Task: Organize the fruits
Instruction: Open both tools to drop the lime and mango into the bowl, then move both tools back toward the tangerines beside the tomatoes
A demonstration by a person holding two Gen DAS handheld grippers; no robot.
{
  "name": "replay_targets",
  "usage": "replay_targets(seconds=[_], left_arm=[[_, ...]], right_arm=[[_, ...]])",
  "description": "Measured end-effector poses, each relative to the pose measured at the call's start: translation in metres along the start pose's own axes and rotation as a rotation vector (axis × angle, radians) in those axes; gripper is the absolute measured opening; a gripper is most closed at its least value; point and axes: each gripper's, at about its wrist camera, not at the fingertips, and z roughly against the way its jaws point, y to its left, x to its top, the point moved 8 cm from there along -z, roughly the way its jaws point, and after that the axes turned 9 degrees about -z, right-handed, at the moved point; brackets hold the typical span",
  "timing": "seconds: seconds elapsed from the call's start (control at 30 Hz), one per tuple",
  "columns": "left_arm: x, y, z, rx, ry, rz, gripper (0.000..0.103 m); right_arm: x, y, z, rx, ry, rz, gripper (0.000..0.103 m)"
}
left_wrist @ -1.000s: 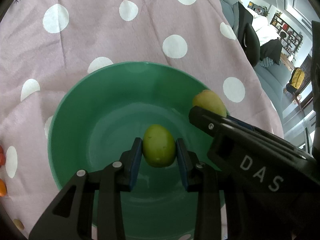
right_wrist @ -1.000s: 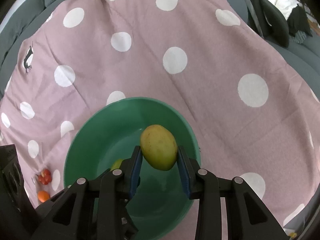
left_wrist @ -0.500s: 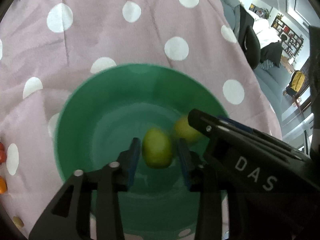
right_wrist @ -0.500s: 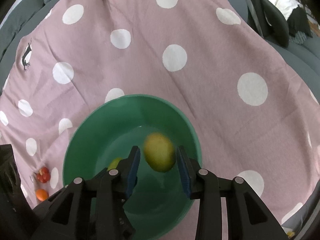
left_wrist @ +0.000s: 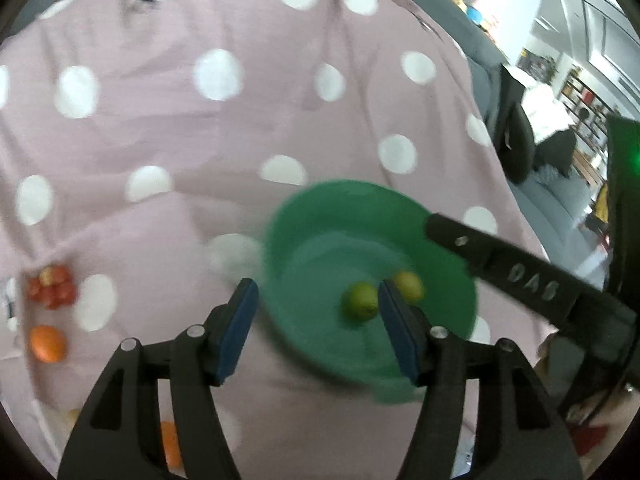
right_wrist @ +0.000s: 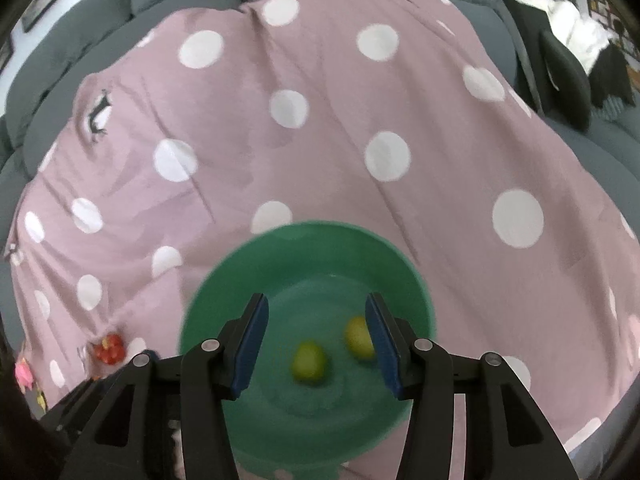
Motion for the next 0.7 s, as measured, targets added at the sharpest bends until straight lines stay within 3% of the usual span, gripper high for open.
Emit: replay_targets(seconds=[0.27, 0.53, 0.7], left_arm=[[-0.030, 0.082, 0.061, 0.159, -0.035, 0.103, 0.070], [-0.071, 0.153, 0.109, 0.255, -0.046, 0.252, 0.072], [-0.102, 0.188, 0.114, 0.283, -0.033, 0.359, 0.072]], right_arm=[[-0.006, 0.048, 0.013, 0.076, -0.026, 0.099, 0.051], [-0.027, 0.095, 0.018, 0.130, -0.018, 0.219, 0.051], [-0.048, 0.129, 0.016, 0.199, 0.021, 0.286, 0.051]])
